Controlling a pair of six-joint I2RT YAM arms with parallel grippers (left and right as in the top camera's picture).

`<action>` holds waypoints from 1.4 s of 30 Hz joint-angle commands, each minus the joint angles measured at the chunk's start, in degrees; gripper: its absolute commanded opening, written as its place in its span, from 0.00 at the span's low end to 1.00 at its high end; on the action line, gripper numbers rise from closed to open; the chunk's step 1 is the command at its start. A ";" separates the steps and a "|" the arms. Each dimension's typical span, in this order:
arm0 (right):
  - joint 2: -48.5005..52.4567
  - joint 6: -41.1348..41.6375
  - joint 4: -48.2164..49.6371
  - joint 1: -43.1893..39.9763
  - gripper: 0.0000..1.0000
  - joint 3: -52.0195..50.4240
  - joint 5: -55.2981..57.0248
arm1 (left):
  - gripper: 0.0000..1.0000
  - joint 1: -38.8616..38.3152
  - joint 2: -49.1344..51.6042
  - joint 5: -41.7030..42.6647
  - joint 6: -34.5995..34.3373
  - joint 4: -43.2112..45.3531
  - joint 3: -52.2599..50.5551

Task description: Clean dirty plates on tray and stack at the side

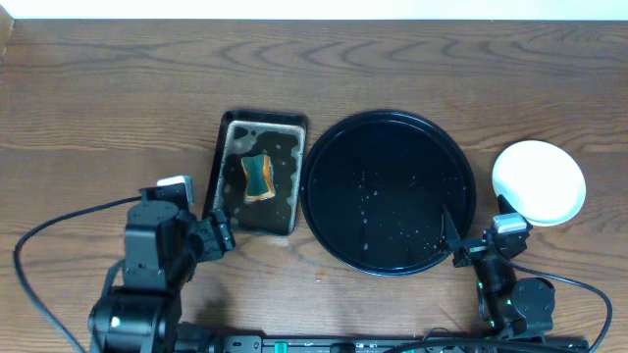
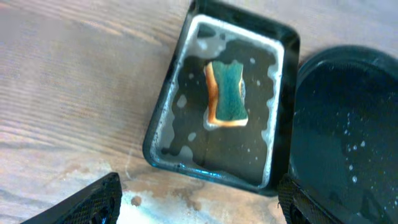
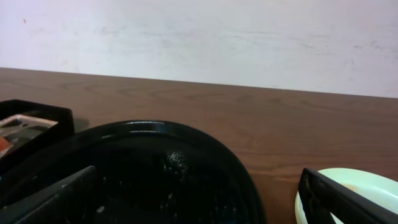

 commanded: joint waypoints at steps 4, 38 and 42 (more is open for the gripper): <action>-0.35 -0.22 -0.31 0.55 0.99 -0.07 0.59 | 0.81 0.68 -12.66 -1.57 3.61 6.75 -9.18; -0.35 -0.22 -0.31 0.55 0.99 -0.07 0.59 | 0.81 2.05 -34.97 -1.16 11.08 40.76 -41.68; -0.35 -0.22 -0.31 0.55 0.99 -0.07 0.59 | 0.81 2.05 -34.97 -1.14 11.08 40.76 -41.68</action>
